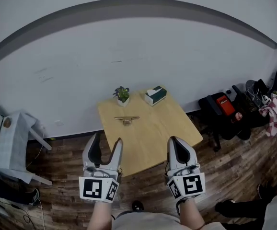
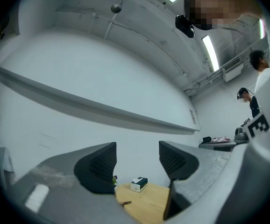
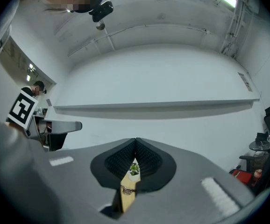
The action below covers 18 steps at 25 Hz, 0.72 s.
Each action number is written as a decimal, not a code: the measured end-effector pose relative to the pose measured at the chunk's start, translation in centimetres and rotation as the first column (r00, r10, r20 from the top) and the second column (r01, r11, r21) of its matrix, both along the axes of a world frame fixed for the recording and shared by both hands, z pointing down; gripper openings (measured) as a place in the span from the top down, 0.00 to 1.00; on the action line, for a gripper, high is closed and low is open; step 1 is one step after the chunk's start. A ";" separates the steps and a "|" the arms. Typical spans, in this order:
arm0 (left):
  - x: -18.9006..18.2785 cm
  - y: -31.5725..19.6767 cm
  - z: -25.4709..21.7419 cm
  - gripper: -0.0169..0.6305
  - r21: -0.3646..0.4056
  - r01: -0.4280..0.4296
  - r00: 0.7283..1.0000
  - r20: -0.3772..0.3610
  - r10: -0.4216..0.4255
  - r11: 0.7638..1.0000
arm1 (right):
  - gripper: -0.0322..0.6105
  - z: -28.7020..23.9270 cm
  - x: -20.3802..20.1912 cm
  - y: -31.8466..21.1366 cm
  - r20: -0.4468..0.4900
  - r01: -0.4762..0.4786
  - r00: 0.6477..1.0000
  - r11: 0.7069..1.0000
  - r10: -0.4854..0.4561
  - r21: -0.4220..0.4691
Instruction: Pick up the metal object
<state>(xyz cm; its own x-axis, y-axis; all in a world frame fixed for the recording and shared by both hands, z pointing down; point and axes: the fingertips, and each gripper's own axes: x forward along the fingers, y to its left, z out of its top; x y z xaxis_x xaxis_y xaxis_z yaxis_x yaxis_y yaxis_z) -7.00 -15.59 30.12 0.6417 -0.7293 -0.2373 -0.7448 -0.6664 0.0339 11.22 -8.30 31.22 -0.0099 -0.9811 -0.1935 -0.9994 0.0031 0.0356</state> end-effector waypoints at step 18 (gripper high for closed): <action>0.8 -6.4 2.6 0.53 -0.065 -0.027 0.999 0.017 0.028 0.998 | 0.95 2.4 0.5 -5.8 0.000 -0.021 1.000 0.998 0.021 -0.062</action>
